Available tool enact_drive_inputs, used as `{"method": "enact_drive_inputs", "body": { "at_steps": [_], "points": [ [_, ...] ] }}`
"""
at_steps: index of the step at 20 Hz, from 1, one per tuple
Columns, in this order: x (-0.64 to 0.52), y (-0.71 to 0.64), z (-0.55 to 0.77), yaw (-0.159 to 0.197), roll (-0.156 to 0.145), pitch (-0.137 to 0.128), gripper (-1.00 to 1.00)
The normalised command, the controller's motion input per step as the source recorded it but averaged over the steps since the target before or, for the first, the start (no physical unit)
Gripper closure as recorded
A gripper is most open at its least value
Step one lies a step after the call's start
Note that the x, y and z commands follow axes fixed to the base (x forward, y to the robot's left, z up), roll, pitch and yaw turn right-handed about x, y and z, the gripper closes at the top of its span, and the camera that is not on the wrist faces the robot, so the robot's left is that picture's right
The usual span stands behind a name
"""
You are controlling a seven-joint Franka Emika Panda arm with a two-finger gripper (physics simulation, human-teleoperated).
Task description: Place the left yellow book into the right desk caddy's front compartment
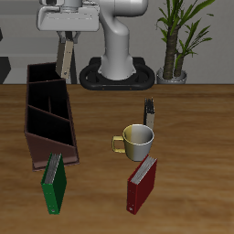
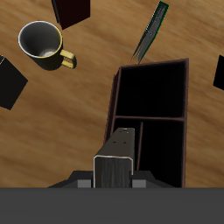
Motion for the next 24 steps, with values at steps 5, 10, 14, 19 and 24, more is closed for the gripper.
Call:
{"method": "enact_drive_inputs", "body": {
  "at_steps": [5, 10, 14, 19, 24],
  "points": [
    [0.15, 0.04, -0.01, 0.03, 0.02, -0.01, 1.0],
    [0.12, -0.02, -0.06, 0.001, 0.003, 0.012, 1.0],
    [0.1, -0.05, -0.18, 0.009, 0.004, 0.029, 1.0],
    [0.01, -0.03, -0.1, -0.019, -0.007, 0.01, 1.0],
    [0.0, -0.1, -0.08, -0.027, -0.022, 0.008, 1.0]
  ]
}}
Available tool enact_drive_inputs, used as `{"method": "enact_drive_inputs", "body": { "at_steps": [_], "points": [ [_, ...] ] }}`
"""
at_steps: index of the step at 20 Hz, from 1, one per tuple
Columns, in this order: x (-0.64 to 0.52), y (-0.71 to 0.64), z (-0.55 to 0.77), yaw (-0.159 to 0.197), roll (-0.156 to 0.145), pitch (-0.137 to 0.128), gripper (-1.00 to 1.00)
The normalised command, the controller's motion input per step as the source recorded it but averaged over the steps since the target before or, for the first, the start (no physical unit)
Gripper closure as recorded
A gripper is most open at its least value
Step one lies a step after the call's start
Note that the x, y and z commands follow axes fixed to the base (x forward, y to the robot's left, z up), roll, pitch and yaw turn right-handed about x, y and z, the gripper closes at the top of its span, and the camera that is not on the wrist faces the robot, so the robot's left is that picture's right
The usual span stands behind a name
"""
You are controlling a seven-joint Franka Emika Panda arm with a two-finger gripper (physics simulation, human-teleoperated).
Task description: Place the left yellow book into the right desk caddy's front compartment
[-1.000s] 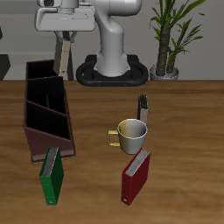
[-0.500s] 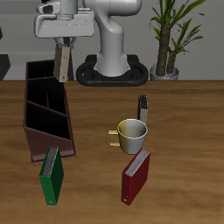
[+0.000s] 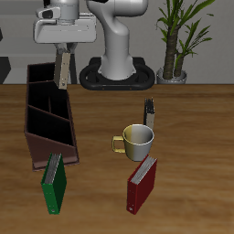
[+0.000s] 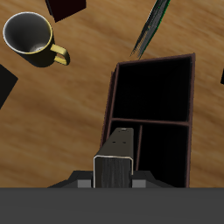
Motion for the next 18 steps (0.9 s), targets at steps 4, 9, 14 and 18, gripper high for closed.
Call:
{"method": "enact_drive_inputs", "body": {
  "at_steps": [4, 9, 14, 18],
  "points": [
    [-0.01, -0.12, -0.04, -0.015, -0.031, -0.007, 1.0],
    [0.04, -0.02, -0.04, -0.006, -0.002, 0.001, 1.0],
    [0.09, 0.01, -0.11, -0.005, 0.005, 0.009, 1.0],
    [0.09, -0.03, -0.12, -0.002, 0.005, 0.014, 1.0]
  ]
}}
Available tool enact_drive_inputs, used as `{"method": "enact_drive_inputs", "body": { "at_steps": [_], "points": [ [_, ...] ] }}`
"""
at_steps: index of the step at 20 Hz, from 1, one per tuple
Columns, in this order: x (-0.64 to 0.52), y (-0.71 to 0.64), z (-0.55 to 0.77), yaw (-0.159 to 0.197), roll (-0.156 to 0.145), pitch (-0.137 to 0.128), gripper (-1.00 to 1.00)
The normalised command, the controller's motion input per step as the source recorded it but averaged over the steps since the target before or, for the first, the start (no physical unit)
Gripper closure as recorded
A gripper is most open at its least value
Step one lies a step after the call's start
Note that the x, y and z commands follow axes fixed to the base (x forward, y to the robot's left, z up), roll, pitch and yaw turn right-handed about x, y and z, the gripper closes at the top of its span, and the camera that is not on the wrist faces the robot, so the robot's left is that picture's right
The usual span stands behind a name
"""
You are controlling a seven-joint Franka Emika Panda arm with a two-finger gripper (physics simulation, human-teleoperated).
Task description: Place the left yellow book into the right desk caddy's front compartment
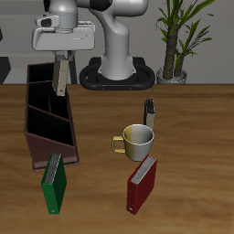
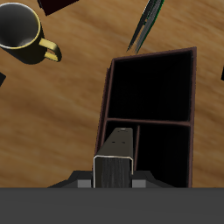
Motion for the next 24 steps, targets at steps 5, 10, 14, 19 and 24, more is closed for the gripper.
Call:
{"method": "enact_drive_inputs", "body": {
  "at_steps": [5, 10, 14, 19, 24],
  "points": [
    [0.04, -0.04, -0.09, 0.001, -0.005, 0.012, 1.0],
    [0.03, 0.01, -0.09, -0.007, 0.006, 0.012, 1.0],
    [0.05, -0.08, -0.15, -0.008, -0.014, 0.018, 1.0],
    [0.04, -0.03, -0.16, 0.0, 0.0, 0.022, 1.0],
    [0.07, -0.02, -0.2, -0.012, -0.003, 0.027, 1.0]
  ]
}}
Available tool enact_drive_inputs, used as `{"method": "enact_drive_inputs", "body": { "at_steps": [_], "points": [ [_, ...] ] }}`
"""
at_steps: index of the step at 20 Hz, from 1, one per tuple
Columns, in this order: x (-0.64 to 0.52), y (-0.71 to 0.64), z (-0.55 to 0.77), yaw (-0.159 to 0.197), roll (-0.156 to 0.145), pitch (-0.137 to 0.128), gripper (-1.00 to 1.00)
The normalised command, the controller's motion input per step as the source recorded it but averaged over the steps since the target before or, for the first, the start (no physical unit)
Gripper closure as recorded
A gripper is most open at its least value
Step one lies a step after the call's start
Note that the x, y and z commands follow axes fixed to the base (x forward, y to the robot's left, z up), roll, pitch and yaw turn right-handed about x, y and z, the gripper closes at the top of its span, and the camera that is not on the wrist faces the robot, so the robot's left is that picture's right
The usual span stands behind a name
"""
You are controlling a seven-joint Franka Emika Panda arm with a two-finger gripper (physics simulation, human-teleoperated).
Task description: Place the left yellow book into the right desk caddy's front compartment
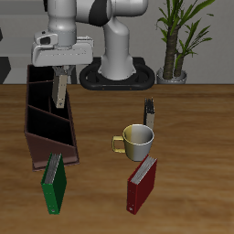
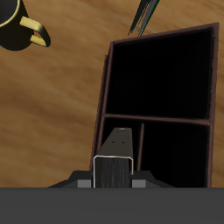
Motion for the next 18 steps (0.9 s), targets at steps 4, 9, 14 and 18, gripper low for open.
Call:
{"method": "enact_drive_inputs", "body": {
  "at_steps": [4, 9, 14, 18],
  "points": [
    [0.08, 0.01, -0.13, 0.002, 0.002, 0.016, 1.0],
    [0.04, -0.01, -0.11, -0.008, -0.008, 0.014, 1.0],
    [0.05, -0.03, -0.11, -0.01, -0.006, 0.012, 1.0],
    [0.08, -0.07, -0.2, -0.018, -0.003, 0.026, 1.0]
  ]
}}
